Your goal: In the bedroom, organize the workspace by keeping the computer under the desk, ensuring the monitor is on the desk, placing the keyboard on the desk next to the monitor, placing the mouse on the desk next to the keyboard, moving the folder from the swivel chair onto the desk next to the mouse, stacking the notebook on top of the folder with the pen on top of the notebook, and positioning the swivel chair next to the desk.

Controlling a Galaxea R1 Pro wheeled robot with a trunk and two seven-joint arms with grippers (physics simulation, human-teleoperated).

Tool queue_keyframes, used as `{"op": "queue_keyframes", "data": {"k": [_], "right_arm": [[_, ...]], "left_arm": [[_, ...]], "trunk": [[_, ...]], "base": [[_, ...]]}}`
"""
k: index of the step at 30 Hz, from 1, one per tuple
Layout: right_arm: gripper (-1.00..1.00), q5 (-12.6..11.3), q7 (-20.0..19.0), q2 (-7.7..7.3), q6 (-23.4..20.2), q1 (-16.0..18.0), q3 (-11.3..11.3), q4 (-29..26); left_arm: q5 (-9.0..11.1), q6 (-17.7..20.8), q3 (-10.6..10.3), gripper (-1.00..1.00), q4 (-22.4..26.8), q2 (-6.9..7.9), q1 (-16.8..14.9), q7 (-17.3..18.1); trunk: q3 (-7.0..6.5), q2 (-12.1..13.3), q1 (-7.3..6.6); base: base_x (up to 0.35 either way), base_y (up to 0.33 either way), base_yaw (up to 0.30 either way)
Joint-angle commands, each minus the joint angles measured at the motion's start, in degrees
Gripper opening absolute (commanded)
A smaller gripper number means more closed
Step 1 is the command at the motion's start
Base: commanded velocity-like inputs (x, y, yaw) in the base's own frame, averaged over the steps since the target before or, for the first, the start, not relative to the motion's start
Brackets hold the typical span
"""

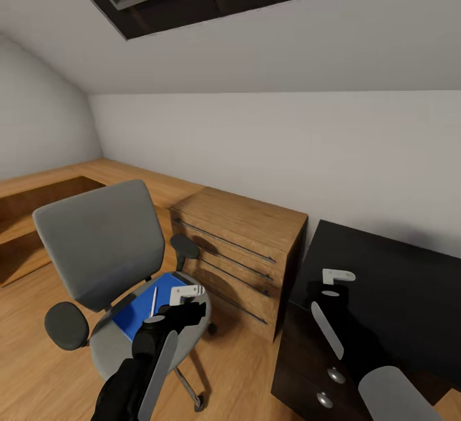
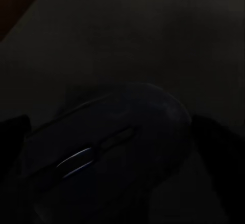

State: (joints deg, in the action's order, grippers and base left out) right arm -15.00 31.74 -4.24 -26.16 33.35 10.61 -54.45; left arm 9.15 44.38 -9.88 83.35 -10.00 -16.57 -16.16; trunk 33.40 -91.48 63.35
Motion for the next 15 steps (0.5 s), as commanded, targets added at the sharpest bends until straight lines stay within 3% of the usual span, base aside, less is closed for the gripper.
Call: {"op": "queue_keyframes", "data": {"k": [1,15], "right_arm": [[-1.0,-0.49,0.51,-0.09,-0.21,0.05,0.26,-0.06],[-1.0,-0.45,0.51,-0.07,-0.39,0.05,0.8,-0.04]], "left_arm": [[0.6,0.18,-0.05,1.0,0.06,0.0,-0.04,-0.54],[0.6,0.16,-0.05,1.0,0.06,0.0,-0.04,-0.54]], "trunk": [[0.06,-0.03,0.0],[0.06,-0.03,0.0]], "base": [[0.0,0.0,0.001],[0.022,0.021,0.0]]}}
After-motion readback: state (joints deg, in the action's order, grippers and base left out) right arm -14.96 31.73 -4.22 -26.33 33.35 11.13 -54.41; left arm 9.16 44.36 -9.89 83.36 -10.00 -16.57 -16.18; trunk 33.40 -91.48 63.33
